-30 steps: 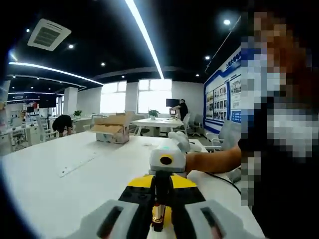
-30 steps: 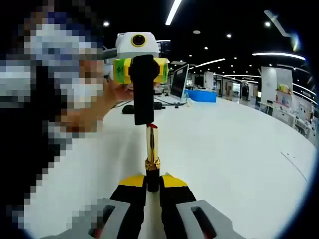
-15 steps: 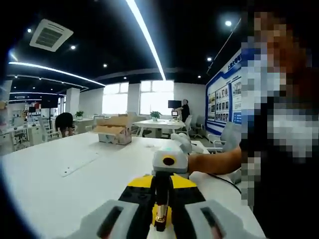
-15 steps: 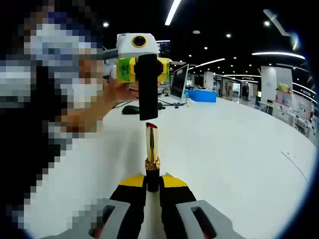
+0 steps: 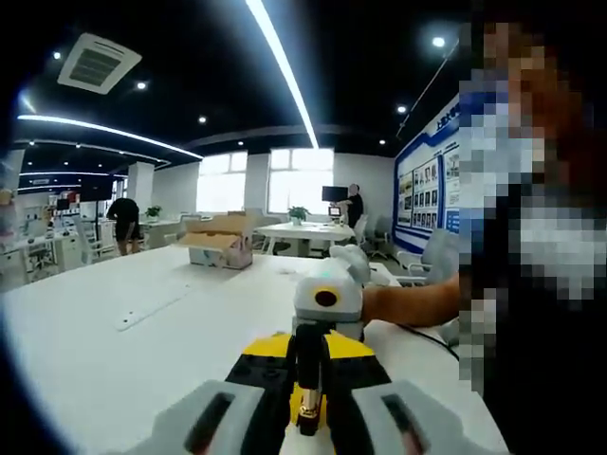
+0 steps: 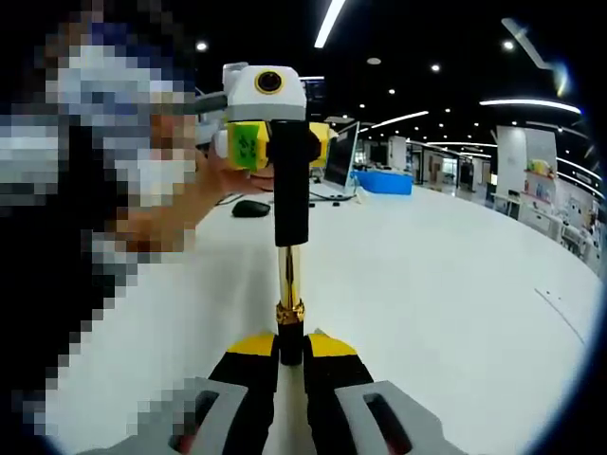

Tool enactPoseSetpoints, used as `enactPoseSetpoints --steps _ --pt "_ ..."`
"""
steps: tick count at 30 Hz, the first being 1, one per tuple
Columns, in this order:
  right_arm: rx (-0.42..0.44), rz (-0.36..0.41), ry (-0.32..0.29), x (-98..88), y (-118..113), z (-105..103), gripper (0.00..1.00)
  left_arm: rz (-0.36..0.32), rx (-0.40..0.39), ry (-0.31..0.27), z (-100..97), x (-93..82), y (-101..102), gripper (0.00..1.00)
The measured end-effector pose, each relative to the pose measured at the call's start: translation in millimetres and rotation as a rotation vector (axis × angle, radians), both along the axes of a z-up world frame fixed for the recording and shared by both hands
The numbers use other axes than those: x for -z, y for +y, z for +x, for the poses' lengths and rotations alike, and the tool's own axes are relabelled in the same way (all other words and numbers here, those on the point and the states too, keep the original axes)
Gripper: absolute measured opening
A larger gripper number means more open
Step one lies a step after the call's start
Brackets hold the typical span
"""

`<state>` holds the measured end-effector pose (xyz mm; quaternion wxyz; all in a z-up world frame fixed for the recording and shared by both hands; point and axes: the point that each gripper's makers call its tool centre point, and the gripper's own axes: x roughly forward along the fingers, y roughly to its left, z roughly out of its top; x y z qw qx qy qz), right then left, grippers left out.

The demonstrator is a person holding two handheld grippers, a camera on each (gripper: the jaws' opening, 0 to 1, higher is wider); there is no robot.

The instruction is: Unscrew the lipstick cap, remove the lipstick, and put the cap back on the lipstick

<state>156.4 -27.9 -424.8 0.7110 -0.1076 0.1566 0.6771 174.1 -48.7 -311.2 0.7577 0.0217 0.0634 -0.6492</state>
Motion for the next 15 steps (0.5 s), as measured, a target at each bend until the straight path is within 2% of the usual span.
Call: enactPoseSetpoints --steps 15 --pt "-0.001 -0.001 -0.002 -0.3 0.6 -6.5 0.1 0.065 0.022 0.023 -1.2 24.7 -6.3 0.13"
